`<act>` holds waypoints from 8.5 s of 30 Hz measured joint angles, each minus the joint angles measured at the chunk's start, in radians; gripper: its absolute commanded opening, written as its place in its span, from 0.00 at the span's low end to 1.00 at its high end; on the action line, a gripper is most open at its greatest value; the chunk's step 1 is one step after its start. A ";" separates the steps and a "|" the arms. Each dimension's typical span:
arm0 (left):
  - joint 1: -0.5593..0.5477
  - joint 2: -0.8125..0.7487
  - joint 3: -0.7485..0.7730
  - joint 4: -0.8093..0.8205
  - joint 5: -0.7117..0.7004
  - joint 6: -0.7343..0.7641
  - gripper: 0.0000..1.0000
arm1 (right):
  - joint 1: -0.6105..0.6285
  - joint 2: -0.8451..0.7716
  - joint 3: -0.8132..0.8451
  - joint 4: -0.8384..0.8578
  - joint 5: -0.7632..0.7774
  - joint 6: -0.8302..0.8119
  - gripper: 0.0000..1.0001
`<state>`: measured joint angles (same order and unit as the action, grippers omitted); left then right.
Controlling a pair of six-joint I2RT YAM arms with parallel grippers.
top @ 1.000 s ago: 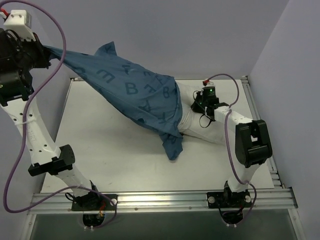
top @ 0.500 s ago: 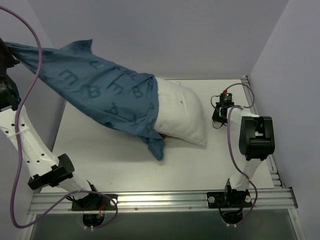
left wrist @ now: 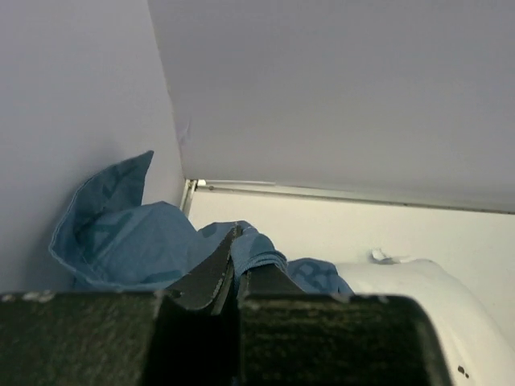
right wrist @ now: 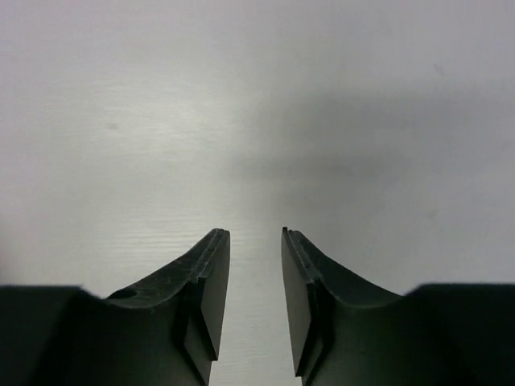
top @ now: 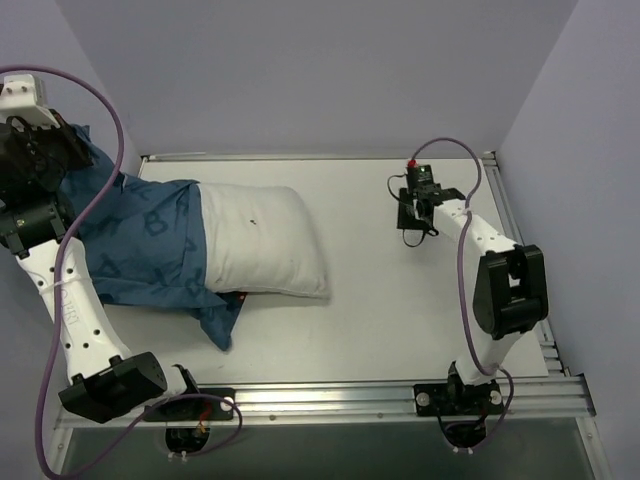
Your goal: Remove the pillowcase from the pillow
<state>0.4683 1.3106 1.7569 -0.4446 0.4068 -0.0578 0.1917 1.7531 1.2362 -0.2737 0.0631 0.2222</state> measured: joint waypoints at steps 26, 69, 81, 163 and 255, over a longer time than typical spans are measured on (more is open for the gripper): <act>-0.003 0.017 -0.034 0.007 0.033 -0.010 0.02 | 0.512 0.330 0.439 0.137 -0.159 0.132 0.00; 0.066 0.317 0.807 -0.312 0.051 -0.122 0.02 | -0.202 0.084 0.002 0.332 -0.194 0.000 0.00; 0.251 0.100 0.378 -0.118 0.198 -0.188 0.02 | -0.296 0.076 -0.001 0.299 -0.283 -0.004 0.00; -0.382 0.655 0.576 -0.417 -0.150 0.345 0.02 | -0.171 0.176 0.051 0.303 0.147 -0.147 0.00; -0.365 -0.547 -0.741 -0.461 -0.405 0.417 0.94 | -0.098 -0.628 -0.235 0.032 0.210 0.083 1.00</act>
<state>0.1036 0.7635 1.0161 -0.9058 0.0021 0.3592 0.0933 1.1255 1.0016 -0.2417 0.2729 0.3054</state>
